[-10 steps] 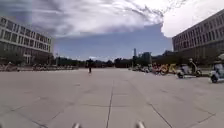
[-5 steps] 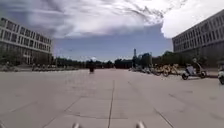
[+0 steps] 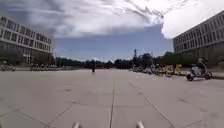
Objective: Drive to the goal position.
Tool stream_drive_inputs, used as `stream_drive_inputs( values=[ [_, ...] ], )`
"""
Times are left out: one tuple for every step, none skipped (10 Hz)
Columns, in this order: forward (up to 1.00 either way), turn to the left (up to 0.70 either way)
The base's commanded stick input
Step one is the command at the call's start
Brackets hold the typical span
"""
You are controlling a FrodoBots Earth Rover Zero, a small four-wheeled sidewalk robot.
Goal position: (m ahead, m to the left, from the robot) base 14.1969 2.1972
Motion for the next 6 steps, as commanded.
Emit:
stream_drive_inputs(
  values=[
    [0.7,0.0],
    [0.7,0.0],
    [0.7,0.0],
    [0.7,0.0],
    [0.7,0.0],
    [0.7,0.0]
  ],
)
